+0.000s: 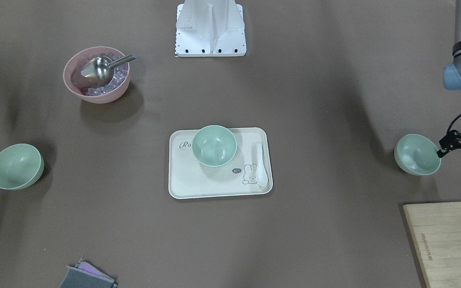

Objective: Stack green bowls together

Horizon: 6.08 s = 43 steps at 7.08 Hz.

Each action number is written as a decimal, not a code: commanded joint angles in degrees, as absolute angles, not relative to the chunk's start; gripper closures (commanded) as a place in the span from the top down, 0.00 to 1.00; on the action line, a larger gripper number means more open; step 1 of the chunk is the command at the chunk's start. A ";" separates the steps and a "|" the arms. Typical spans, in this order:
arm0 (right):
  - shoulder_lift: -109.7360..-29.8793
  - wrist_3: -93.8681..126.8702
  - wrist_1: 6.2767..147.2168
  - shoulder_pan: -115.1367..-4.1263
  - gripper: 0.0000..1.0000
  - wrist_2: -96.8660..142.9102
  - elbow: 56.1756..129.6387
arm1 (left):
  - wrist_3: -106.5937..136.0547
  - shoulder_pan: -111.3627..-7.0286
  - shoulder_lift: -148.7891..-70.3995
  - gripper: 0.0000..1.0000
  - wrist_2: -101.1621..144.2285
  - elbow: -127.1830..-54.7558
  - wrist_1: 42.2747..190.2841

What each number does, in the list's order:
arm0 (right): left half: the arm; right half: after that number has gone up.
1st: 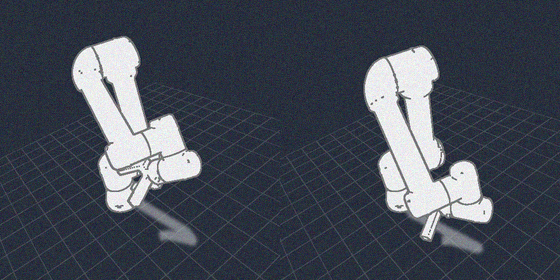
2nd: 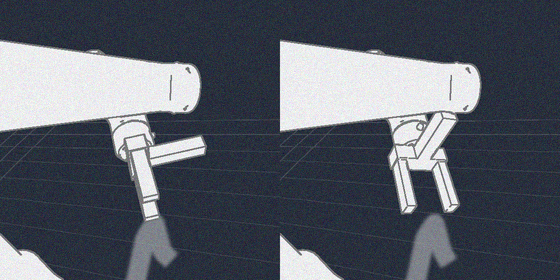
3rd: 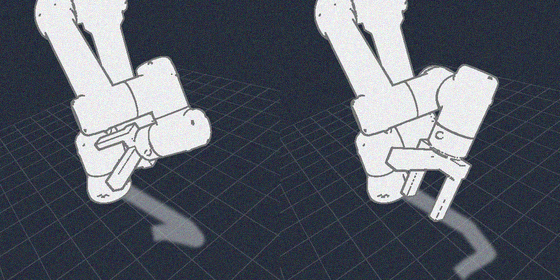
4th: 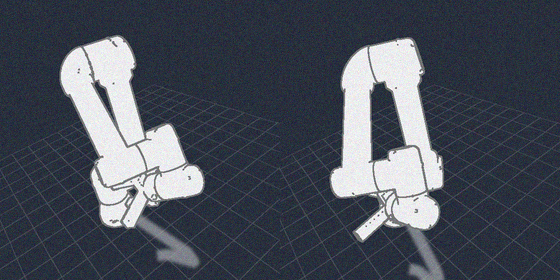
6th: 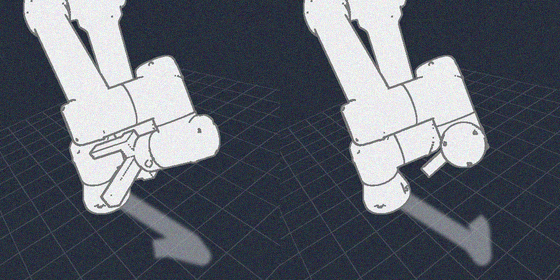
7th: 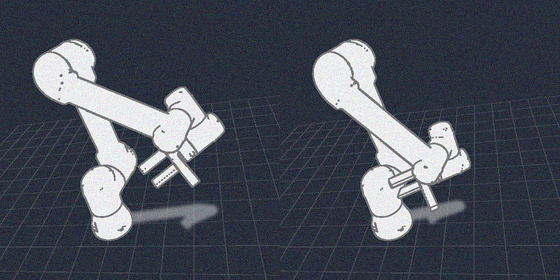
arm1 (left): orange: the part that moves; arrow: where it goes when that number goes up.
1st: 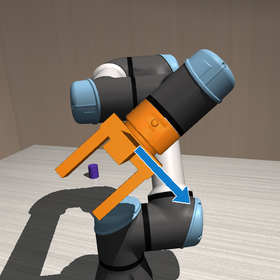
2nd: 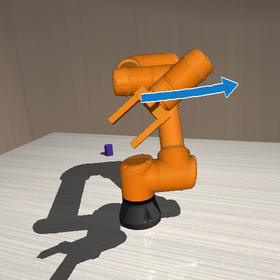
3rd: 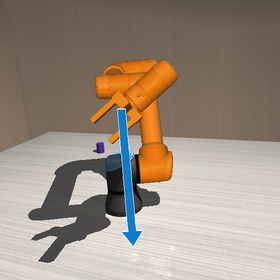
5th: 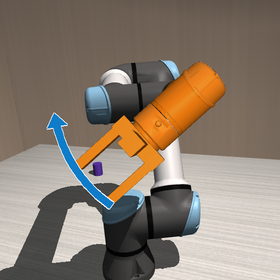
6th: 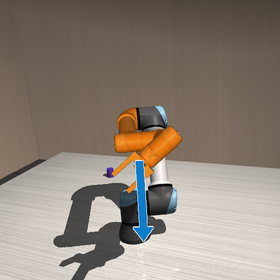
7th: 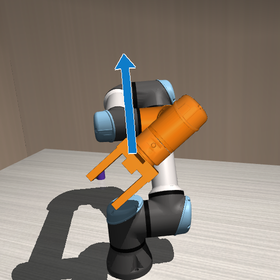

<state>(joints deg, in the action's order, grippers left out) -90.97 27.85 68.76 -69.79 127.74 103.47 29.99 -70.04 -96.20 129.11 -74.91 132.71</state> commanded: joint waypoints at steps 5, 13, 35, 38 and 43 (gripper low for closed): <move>-91.05 27.95 68.73 -69.70 1.00 127.09 103.54 | 29.44 -67.85 -96.24 0.19 129.11 -74.45 134.30; -91.67 27.51 68.29 -69.17 1.00 127.09 103.10 | 52.30 -61.20 -103.68 0.00 131.84 -93.73 122.83; -92.02 27.95 68.38 -68.82 1.00 127.00 102.92 | 80.60 -32.87 -132.28 0.00 105.73 -88.95 100.28; -92.11 27.95 68.38 -68.82 1.00 127.00 102.66 | 80.60 -32.87 -132.19 0.00 105.73 -88.33 102.03; -92.02 27.95 68.38 -68.82 1.00 126.91 102.66 | 80.51 -32.78 -132.28 0.00 105.73 -86.93 103.36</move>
<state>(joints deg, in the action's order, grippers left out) -92.02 27.95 68.38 -68.82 126.92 102.66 80.51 -32.84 -132.25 105.73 -87.23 103.16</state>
